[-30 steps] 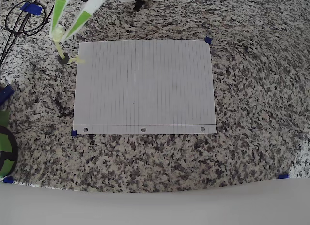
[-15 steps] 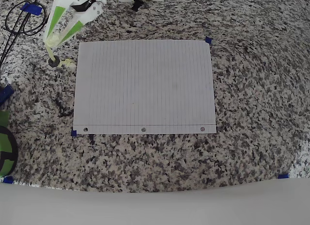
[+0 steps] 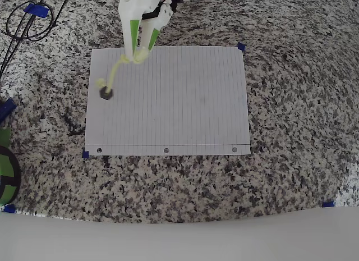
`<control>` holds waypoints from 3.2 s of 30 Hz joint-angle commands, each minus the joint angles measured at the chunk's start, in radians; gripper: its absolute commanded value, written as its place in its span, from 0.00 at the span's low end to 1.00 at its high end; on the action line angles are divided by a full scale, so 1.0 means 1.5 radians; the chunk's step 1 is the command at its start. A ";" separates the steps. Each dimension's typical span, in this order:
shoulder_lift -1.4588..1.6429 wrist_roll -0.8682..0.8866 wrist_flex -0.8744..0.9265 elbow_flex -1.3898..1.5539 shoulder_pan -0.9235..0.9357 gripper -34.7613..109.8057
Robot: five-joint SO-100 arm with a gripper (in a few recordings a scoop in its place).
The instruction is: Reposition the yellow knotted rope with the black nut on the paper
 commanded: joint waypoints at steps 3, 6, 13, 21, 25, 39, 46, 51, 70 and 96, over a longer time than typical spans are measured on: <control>0.060 -0.052 0.131 -0.005 -0.077 0.24; 0.062 -0.062 0.189 -0.005 -0.101 0.24; 0.054 -0.075 0.268 -0.004 -0.148 0.24; 0.050 -0.075 0.291 -0.003 -0.201 0.24; 0.047 -0.137 0.296 0.001 -0.231 0.24; 0.039 -0.314 0.297 0.020 -0.284 0.24; 0.044 -0.325 0.301 0.021 -0.276 0.45; 0.044 -0.360 0.295 0.021 -0.284 0.59; 0.007 -0.815 0.140 0.008 -0.170 0.24; 0.157 -1.696 0.409 0.011 -0.066 0.24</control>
